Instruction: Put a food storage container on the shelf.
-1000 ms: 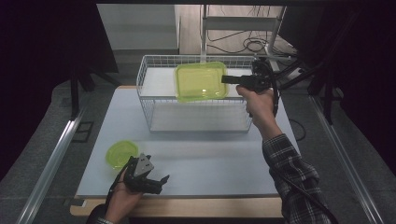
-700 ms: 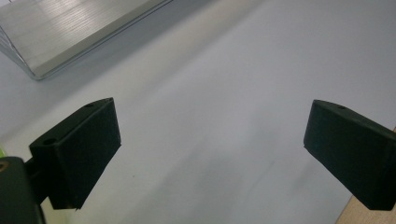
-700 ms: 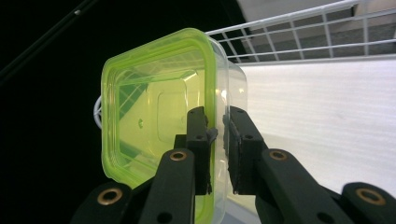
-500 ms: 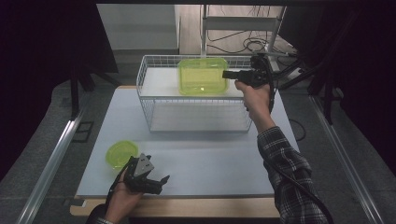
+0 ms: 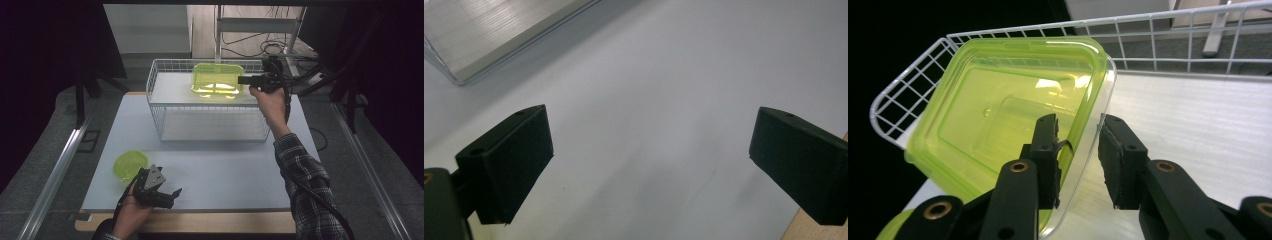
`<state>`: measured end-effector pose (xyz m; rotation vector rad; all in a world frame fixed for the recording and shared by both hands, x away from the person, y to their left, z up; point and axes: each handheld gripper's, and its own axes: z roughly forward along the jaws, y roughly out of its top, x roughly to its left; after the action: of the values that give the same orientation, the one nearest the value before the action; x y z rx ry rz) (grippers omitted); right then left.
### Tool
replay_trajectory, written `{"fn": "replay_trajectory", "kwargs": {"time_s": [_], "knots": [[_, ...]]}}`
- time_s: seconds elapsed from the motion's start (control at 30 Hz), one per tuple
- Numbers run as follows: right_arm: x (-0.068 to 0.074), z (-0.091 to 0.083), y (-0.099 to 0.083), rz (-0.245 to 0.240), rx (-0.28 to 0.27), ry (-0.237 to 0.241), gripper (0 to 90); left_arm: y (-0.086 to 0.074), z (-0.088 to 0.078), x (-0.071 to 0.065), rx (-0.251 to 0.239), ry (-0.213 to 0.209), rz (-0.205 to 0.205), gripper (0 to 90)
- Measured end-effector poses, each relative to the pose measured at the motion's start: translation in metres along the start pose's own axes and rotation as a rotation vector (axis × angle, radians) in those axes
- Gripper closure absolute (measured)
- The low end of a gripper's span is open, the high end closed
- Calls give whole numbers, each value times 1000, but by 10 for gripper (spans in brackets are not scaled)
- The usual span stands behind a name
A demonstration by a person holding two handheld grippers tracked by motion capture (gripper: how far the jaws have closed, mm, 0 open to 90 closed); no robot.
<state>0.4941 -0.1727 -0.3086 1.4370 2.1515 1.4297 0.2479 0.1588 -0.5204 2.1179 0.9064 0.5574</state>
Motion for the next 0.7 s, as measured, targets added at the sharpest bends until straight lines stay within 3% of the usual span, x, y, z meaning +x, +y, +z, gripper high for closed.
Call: {"fn": "replay_trajectory", "kwargs": {"time_s": [0.17,0.27,0.4,0.53,0.7], "knots": [[-1,6,1,-34,8,-12,607,0,1,-1,4,0,3,33],[1,8,1,-86,10,-63,544,0,1,-1,5,1,5,33],[2,6,3,-104,9,-72,492,0,0,-1,3,1,6,34],[3,-3,2,-124,-14,-55,407,0,0,0,-2,-3,3,34],[8,-16,-5,-192,-10,-43,323,0,0,-1,-25,-18,-19,36]]}}
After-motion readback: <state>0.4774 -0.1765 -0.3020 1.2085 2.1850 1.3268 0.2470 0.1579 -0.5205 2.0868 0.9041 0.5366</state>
